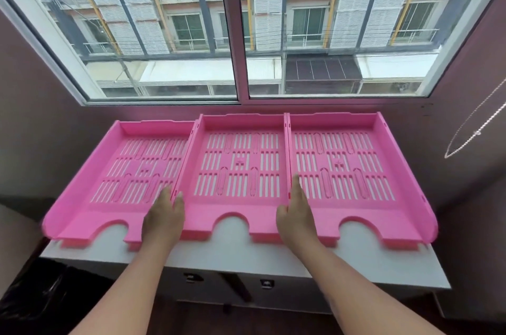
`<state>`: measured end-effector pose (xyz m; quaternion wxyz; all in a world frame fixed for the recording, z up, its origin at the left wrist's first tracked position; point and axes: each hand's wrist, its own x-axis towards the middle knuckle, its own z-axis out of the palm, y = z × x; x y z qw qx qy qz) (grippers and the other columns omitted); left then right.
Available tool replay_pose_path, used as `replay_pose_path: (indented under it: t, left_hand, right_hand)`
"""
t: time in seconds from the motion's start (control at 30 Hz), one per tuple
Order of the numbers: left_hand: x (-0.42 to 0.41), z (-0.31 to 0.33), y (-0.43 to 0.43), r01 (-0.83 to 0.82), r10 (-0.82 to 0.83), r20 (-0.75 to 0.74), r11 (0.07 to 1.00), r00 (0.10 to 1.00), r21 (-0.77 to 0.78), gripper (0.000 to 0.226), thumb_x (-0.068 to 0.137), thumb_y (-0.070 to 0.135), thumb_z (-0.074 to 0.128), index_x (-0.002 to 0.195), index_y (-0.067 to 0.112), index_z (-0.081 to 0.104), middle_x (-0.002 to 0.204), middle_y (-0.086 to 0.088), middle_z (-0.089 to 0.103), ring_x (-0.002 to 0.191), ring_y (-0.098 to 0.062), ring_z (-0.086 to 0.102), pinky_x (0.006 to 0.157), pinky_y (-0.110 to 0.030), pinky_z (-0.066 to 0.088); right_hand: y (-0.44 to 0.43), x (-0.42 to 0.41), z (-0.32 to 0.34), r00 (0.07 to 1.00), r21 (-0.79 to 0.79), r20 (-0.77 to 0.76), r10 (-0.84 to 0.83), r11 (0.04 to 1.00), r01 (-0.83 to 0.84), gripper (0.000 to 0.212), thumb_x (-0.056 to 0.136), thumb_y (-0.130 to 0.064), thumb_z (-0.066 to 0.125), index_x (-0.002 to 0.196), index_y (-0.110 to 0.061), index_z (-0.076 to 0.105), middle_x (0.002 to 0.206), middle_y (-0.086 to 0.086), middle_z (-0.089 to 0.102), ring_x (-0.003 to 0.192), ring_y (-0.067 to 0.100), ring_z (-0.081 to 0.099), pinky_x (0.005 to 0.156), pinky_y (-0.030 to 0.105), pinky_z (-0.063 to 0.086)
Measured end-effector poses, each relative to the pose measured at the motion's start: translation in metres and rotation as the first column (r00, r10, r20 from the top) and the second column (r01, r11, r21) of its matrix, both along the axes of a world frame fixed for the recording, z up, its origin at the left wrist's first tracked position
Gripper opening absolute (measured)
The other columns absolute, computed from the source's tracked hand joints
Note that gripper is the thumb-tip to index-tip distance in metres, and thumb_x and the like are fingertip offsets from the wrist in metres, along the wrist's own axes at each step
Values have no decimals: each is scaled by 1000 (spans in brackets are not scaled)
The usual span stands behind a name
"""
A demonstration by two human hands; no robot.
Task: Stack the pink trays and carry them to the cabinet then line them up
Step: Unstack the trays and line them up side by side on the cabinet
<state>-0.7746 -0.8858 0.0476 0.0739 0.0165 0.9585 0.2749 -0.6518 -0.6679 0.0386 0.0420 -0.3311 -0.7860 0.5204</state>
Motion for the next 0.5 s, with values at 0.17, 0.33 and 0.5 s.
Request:
replay_pose_path:
  t: [0.17, 0.33, 0.5]
  left_hand:
    - [-17, 2, 2, 30, -33, 52, 998, 998, 61, 56, 104, 33, 39, 154, 11, 25, 156, -14, 39, 139, -37, 41, 107, -51, 40]
    - [-32, 2, 7, 47, -54, 66, 993, 996, 107, 58, 103, 32, 43, 154, 10, 26, 156, -13, 38, 140, -36, 40, 107, -51, 40]
    - [-44, -2, 9, 71, -81, 68, 988, 994, 135, 59, 102, 30, 46, 154, 9, 26, 156, -14, 37, 139, -36, 42, 106, -50, 42]
  right_hand:
    - [-2, -7, -8, 999, 49, -17, -48, 998, 48, 85, 93, -1, 39, 159, -35, -2, 167, -4, 13, 60, 3, 49, 43, 16, 39]
    - [1, -15, -10, 998, 98, -14, -57, 993, 58, 84, 94, -3, 41, 159, -34, -1, 167, -3, 16, 57, 12, 57, 44, 19, 44]
    - [6, -20, -13, 998, 154, 25, -51, 987, 46, 84, 94, -3, 41, 159, -36, -1, 165, 0, 22, 50, 7, 46, 42, 18, 39]
